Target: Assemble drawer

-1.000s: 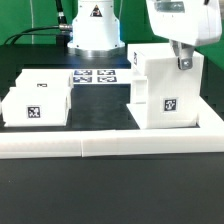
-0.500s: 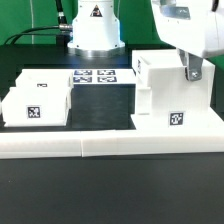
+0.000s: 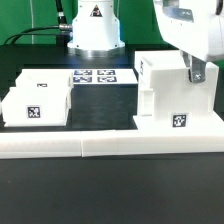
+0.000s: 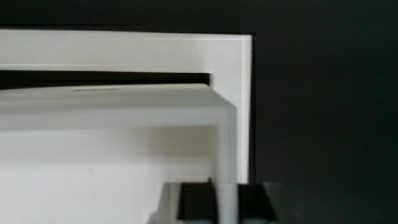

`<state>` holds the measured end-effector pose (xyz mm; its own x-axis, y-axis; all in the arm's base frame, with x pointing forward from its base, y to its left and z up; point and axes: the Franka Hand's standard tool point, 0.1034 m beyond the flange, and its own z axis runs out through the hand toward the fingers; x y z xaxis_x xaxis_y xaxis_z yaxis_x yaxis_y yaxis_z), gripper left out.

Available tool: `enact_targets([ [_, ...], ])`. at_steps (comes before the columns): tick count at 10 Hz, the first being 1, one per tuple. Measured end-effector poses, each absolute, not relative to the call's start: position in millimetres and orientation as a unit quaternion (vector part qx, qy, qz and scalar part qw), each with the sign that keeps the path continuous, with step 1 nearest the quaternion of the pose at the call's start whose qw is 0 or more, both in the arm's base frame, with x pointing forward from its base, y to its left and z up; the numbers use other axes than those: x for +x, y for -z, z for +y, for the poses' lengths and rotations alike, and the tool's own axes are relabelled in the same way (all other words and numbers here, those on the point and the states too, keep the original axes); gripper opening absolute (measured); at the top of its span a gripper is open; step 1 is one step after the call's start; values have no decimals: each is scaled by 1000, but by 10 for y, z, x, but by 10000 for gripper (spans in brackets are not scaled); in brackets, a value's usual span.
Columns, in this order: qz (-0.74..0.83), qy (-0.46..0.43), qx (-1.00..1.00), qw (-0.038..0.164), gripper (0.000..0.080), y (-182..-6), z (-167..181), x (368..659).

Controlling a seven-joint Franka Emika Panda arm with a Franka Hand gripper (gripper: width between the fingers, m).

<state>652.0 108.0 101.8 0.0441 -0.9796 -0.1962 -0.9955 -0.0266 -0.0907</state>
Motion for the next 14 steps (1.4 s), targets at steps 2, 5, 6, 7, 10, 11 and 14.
enact_targets([
  [2, 688, -39, -717, 101, 222, -1015, 1085, 6517],
  [5, 685, -39, -720, 101, 561, -1014, 1091, 6515],
  [6, 684, -39, -721, 101, 561, -1014, 1094, 6514],
  [7, 684, -39, -721, 101, 632, -1014, 1096, 6514],
  [10, 618, -42, -778, 102, 646, -1072, 1079, 6458],
  [11, 590, -44, -800, 102, 649, -1141, 1080, 6398],
  [14, 544, -41, -831, 107, 649, -1244, 1062, 6293],
])
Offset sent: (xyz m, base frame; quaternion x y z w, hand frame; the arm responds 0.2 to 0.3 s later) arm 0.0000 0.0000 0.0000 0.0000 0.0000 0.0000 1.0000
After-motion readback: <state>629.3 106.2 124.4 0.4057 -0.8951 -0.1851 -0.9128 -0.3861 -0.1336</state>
